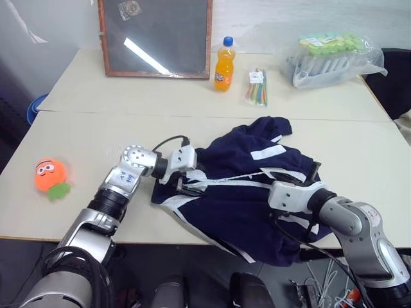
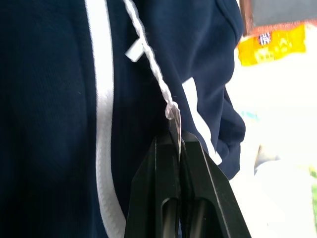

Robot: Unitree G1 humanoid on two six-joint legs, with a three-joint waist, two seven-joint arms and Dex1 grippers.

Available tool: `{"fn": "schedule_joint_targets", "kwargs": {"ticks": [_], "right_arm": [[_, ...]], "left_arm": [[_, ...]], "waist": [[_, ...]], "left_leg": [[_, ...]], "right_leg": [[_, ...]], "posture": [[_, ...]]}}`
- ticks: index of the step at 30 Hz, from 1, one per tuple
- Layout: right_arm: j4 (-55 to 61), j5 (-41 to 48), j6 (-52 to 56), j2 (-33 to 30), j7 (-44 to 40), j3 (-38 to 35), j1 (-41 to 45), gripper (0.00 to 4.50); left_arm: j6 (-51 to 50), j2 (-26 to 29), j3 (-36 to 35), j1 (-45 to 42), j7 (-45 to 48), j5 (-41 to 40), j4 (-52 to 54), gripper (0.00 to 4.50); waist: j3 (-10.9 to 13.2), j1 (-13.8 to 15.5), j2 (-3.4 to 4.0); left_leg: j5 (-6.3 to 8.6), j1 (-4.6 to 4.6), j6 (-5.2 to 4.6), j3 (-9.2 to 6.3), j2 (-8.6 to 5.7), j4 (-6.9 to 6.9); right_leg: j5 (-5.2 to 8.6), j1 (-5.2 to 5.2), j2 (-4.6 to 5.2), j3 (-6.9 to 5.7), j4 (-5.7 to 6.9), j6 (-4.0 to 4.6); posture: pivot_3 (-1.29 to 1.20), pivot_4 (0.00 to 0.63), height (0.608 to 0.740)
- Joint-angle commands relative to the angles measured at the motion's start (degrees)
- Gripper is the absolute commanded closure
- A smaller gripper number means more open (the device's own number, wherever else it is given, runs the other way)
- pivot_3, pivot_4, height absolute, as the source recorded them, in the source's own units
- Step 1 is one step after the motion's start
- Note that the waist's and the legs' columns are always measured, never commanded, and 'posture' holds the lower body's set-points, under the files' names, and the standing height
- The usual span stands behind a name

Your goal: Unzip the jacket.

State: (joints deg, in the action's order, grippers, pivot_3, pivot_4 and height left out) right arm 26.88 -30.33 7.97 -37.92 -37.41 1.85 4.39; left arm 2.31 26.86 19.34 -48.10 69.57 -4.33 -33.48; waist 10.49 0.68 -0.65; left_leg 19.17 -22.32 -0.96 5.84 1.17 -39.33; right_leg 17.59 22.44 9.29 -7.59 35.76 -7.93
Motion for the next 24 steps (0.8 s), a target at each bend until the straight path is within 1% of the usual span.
{"fn": "schedule_joint_targets", "kwargs": {"ticks": [1,6,9,14,18,22,24], "right_arm": [[2.33,0.38,2.25,1.5,2.62,-2.56,-0.56,4.43],[3.82,0.7,7.83,6.64,6.8,-4.78,-2.18,4.43],[4.74,1.61,13.1,11.19,9.92,-7.42,-1.53,4.43],[6.13,5.64,21.84,19.7,14.9,-12.05,1.31,4.43],[6.16,8.45,25.77,22.26,16.6,-14.6,2.07,4.43],[5.96,13.24,30.14,24.25,19.31,-21.09,3.76,4.43],[5.21,14.94,31.26,23.14,19.83,-24.24,4.59,4.43]], "left_arm": [[3.72,0.3,0.99,-0.18,-0.05,3.75,-3.89,0.38],[6.21,0.51,0.76,0.42,0.07,4.64,-6.02,0.38],[6.84,0.74,0.57,0.54,0.43,4.65,-6.5,0.38],[7.4,0.47,0.34,0.13,0.59,4.77,-8.0,0.38],[7.96,0.1,0.26,-0.19,0.54,5.04,-9.13,0.38],[8.29,0.01,0.11,-0.4,0.56,5.11,-9.91,0.38],[8.44,0.01,0.01,-0.42,0.57,5.11,-10.23,0.38]], "waist": [[-0.01,-0.02,-0.01],[-0.08,-0.02,-0.02],[-0.11,-0.08,0.0],[-0.31,-0.46,0.09],[-0.35,-0.76,0.15],[-0.39,-0.76,0.21],[-0.4,-0.76,0.22]], "left_leg": [[0.0,0.01,0.0,0.0,0.0,0.0],[0.0,0.1,0.0,0.01,0.01,0.0],[-0.01,0.11,-0.01,0.0,0.01,-0.01],[-0.01,0.13,-0.01,-0.01,0.02,-0.01],[-0.01,0.13,0.0,-0.01,0.02,0.01],[-0.01,0.14,0.0,0.0,0.01,0.01],[-0.01,0.14,0.0,-0.01,0.02,0.01]], "right_leg": [[0.0,-0.01,0.0,0.01,0.01,0.0],[0.0,-0.08,0.0,0.03,0.04,0.0],[0.0,-0.09,0.0,0.03,0.06,0.0],[0.0,-0.09,0.0,0.03,0.08,0.0],[0.0,-0.08,0.0,0.04,0.09,0.0],[0.0,-0.08,0.0,0.06,0.1,0.0],[0.0,-0.08,0.0,0.06,0.1,0.0]], "posture": [[0.0,0.15,0.74],[0.0,0.15,0.74],[0.0,0.15,0.74],[0.0,0.15,0.74],[0.0,0.15,0.74],[0.0,0.15,0.74],[0.0,0.15,0.74]]}}
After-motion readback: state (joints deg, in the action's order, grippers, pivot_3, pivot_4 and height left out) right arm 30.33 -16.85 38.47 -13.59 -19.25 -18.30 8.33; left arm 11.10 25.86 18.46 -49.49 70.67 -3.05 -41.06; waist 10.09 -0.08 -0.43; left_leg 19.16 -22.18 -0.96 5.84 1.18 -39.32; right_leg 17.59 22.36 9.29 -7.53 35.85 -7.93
